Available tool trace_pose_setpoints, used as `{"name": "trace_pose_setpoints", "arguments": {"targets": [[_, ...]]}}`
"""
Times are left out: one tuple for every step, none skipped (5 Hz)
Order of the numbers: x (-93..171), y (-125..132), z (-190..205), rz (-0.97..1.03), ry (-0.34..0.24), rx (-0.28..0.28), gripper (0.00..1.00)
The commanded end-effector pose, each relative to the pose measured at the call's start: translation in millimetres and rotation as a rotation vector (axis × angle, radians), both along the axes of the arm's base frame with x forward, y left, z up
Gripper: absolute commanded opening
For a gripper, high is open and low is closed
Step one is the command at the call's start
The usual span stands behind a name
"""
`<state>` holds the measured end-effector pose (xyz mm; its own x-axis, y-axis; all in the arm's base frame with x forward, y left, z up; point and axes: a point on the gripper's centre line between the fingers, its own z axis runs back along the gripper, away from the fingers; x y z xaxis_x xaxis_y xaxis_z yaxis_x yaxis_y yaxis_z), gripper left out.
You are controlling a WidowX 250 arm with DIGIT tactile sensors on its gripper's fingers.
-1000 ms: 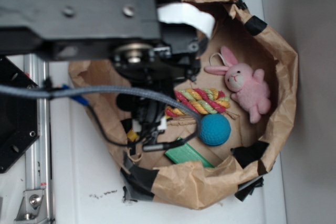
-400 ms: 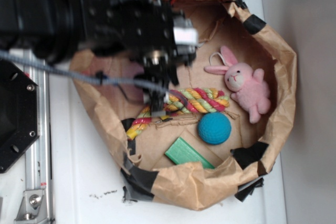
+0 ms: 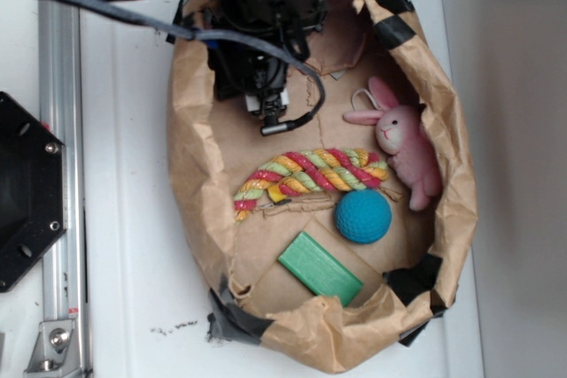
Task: Grab the black box.
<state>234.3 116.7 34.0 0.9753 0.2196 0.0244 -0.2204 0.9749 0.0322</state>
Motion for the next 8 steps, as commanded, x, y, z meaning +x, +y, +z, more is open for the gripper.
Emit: {"name": "trace_pose_setpoints", "arguments": {"targets": [[6.9,2.6,-10.0,0.002,0.011,0.031,1.00],[-1.3,2.5,-21.0,0.010,0.046,0.035,1.00],[-1.0,-2.5,-37.2,0.004,0.084,0.018,1.00],[-8.5,-11.9,-41.2,-0.001,0.104,-0.020,0.00],[-11.8,-9.7,-21.2,-0.017,0.060,-0.024,0.00],[4.4,-20.4,27.6,0.001,-0.038,-0.018,0.00],[24.0,-39.9,78.3,-0.026,-0.112,-0.030,0.00],[37.2,-55.9,118.6,-0.074,-0.121,-0.022,0.00]]}}
